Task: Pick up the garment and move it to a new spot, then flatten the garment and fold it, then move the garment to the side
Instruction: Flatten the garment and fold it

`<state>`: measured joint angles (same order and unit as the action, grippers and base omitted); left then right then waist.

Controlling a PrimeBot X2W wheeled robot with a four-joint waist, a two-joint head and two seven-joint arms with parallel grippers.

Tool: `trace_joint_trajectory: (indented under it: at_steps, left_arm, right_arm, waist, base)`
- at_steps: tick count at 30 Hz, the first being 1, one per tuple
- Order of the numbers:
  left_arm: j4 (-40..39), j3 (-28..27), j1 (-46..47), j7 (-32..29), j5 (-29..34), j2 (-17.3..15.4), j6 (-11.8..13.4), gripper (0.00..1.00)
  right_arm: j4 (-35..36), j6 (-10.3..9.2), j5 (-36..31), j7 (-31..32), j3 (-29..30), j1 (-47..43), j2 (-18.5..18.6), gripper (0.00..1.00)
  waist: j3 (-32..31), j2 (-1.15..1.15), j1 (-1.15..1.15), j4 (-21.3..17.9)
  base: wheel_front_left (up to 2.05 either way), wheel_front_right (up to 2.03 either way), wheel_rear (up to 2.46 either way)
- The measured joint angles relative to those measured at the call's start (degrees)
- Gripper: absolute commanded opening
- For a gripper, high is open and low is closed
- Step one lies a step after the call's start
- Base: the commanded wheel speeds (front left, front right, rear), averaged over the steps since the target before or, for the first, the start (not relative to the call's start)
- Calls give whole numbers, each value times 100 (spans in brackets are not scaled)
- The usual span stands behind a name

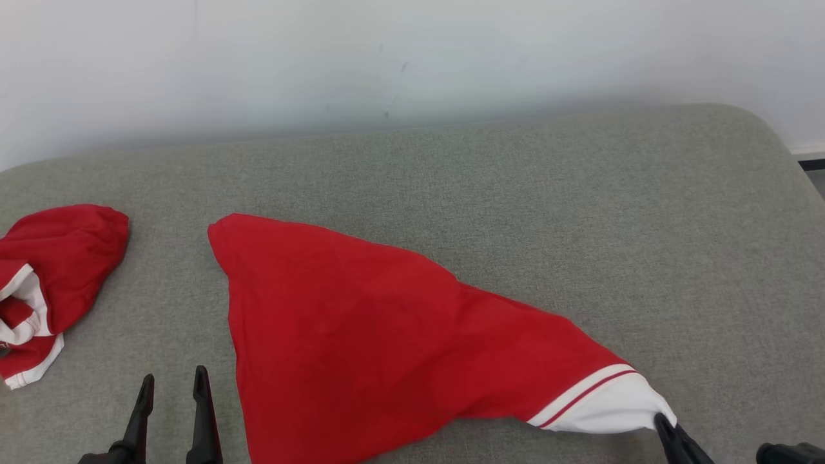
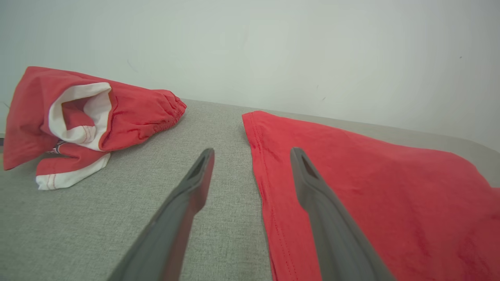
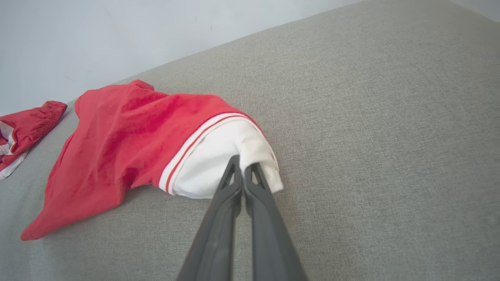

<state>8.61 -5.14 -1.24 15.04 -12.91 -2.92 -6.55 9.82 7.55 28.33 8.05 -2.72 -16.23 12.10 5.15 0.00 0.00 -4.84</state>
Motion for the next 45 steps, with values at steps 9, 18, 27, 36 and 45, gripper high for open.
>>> trace_joint_trajectory:
  at_steps: [9,18,27,36,45]
  left_arm:
    - [27,20,-10,0,-13,0,2,100]
    - [74,73,-9,0,0,0,-1,100]
    - [0,43,-127,0,35,0,-1,100]
    - [-79,-19,-221,0,392,-8,-1,100]
    - [-124,-124,-327,0,625,-96,1,100]
  right_arm:
    - [-44,0,-581,-344,199,292,54,100]
    - [-570,0,-889,-767,247,579,69,100]
    - [-838,0,-1033,-1401,226,701,-78,100]
    - [-1132,0,-1159,-1880,141,926,-202,100]
    - [-1439,0,-1299,-2120,160,998,-265,100]
  waist:
    - [-59,0,0,35]
    - [-134,0,0,237]
    - [-326,0,0,339]
    - [-492,0,0,442]
    - [-573,0,0,639]
  base:
    - [0,0,0]
    - [0,0,0]
    - [0,0,0]
    - [0,0,0]
    - [0,0,0]
